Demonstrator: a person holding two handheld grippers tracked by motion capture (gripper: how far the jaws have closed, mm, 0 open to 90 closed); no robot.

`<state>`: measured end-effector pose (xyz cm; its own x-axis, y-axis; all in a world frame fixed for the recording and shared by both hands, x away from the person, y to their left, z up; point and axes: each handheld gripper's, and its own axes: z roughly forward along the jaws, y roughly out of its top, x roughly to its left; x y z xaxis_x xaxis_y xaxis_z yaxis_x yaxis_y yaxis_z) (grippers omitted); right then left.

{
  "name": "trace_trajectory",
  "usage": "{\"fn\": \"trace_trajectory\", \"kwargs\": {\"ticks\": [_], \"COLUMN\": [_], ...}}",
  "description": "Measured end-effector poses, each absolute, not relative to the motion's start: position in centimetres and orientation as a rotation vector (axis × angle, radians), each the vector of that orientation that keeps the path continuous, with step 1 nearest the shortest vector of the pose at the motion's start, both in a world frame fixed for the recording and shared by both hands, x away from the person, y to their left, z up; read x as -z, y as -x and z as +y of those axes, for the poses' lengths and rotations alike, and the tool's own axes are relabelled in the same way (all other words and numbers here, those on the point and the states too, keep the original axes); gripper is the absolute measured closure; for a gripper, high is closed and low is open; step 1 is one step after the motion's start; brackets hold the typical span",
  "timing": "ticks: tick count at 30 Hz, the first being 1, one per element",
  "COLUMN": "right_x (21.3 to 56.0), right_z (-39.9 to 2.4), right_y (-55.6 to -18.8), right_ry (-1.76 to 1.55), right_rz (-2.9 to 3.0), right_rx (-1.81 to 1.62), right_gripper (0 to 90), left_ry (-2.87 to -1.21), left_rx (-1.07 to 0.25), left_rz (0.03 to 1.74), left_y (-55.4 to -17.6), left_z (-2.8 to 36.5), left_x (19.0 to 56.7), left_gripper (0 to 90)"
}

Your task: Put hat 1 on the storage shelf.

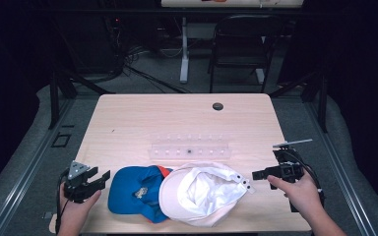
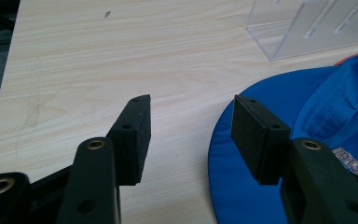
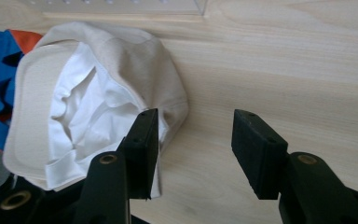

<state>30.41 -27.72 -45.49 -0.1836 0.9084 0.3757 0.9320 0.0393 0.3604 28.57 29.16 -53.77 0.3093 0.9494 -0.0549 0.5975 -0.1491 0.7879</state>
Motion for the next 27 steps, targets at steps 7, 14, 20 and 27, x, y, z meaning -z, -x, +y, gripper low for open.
{"fn": "trace_trajectory", "kwargs": {"ticks": [7,14,20,27], "right_x": [45.4,46.5,47.1,48.1], "right_z": [-26.8,-25.8,-25.1,-24.8], "right_y": [-30.7,-31.3,-31.6,-31.8], "right_ry": [1.939,1.906,1.913,1.933], "right_rz": [-2.252,-2.204,-2.167,-2.116], "right_rx": [0.792,0.738,0.743,0.735], "right_gripper": [52.4,53.3,54.1,57.2], "left_ry": [-1.848,-1.847,-1.846,-1.840], "left_rx": [-0.609,-0.617,-0.614,-0.624], "left_rz": [1.384,1.383,1.393,1.400], "left_y": [-28.5,-28.4,-28.3,-28.2], "left_z": [29.4,29.5,29.8,30.0], "left_x": [53.8,53.9,53.9,54.0], "left_gripper": [48.4,48.4,48.4,48.5]}}
